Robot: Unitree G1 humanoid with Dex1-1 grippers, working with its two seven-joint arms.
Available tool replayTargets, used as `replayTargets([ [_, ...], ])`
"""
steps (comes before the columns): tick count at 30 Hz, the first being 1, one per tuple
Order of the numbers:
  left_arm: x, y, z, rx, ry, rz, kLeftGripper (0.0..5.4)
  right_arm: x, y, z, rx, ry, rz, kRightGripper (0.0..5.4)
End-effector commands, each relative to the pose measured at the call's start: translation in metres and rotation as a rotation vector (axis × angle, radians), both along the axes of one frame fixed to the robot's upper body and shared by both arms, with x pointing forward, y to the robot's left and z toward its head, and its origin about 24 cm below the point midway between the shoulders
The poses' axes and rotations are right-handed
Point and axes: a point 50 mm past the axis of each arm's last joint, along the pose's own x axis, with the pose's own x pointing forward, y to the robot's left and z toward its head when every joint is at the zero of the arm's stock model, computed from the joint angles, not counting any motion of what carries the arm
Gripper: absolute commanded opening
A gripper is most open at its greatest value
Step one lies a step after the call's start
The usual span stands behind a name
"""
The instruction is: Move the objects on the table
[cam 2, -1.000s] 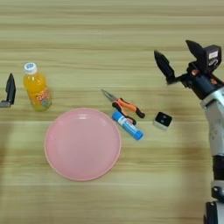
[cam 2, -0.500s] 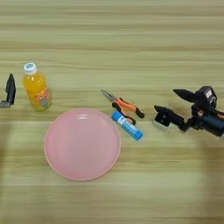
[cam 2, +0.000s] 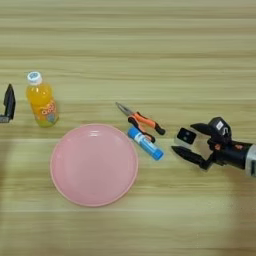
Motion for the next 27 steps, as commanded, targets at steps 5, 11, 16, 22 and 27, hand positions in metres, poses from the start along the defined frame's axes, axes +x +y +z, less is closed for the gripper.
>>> replayTargets([
  [5, 0.002, 0.002, 0.000, 0.010, 0.023, -0.006, 5.38, 0.007, 0.003, -0.002, -0.022, -0.002, -0.006, 5.40],
  [11, 0.003, 0.001, -0.001, 0.015, 0.044, -0.007, 5.40, 0.008, 0.003, -0.007, -0.032, 0.012, -0.007, 4.95],
  [16, 0.003, 0.002, -0.001, 0.017, 0.049, -0.005, 5.40, 0.008, 0.004, -0.008, -0.039, 0.016, -0.003, 4.35],
  [22, 0.003, 0.002, -0.001, 0.017, 0.049, -0.005, 5.40, 0.007, 0.004, -0.010, -0.038, 0.024, -0.002, 3.76],
  [27, 0.003, 0.003, -0.001, 0.016, 0.046, -0.005, 5.40, 0.005, 0.003, -0.013, -0.030, 0.041, -0.003, 3.15],
])
